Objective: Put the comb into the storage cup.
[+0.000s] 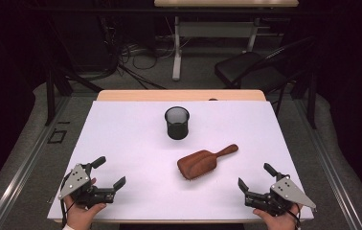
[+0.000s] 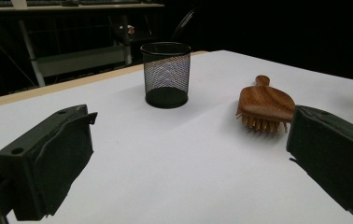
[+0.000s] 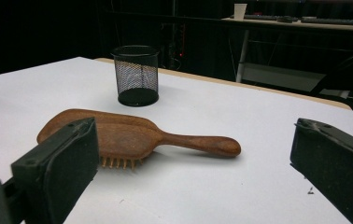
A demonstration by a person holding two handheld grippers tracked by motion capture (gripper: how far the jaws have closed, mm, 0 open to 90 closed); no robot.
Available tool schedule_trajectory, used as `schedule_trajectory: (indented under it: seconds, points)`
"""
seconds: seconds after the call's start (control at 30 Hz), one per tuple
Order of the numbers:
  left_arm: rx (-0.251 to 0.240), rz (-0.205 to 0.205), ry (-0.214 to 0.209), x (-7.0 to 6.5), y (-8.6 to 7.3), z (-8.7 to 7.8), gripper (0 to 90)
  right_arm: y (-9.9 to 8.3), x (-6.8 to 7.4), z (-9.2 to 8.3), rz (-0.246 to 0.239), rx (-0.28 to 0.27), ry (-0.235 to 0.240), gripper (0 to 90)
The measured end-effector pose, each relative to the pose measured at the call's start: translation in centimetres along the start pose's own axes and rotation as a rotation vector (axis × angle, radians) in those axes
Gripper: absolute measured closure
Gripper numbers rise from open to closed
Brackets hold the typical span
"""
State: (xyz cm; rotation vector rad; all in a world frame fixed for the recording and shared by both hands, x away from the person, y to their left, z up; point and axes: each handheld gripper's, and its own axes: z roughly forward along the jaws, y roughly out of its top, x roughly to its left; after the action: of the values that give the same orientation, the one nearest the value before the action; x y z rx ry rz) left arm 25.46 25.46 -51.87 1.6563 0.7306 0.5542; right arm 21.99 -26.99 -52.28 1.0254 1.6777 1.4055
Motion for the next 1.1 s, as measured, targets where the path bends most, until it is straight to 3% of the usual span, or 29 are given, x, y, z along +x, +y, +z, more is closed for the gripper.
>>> schedule_trajectory:
  seconds: [0.3,0.37,0.53,0.77,0.8,1.1]
  points:
    - [0.027,-0.020,-0.001,0.1,-0.1,0.2,0.6,-0.2,0.0,0.4,-0.013,0.049,-0.018,7.1]
    - [0.037,-0.031,0.004,0.2,-0.2,0.3,0.6,-0.3,0.0,0.7,-0.011,0.081,-0.014,7.1]
    - [0.087,-0.050,0.038,0.4,-0.1,0.5,0.6,-0.3,-0.1,1.1,-0.015,0.134,-0.010,9.3]
    - [0.182,-0.120,0.073,1.0,0.1,1.3,0.7,0.2,-0.1,1.7,-0.003,0.203,0.007,14.1]
    - [0.198,-0.141,0.078,1.2,0.3,1.5,0.6,0.3,-0.2,1.8,0.002,0.206,0.010,14.4]
    - [0.238,-0.160,0.097,1.8,2.2,2.4,0.7,2.0,-1.1,3.7,0.040,0.299,0.053,14.4]
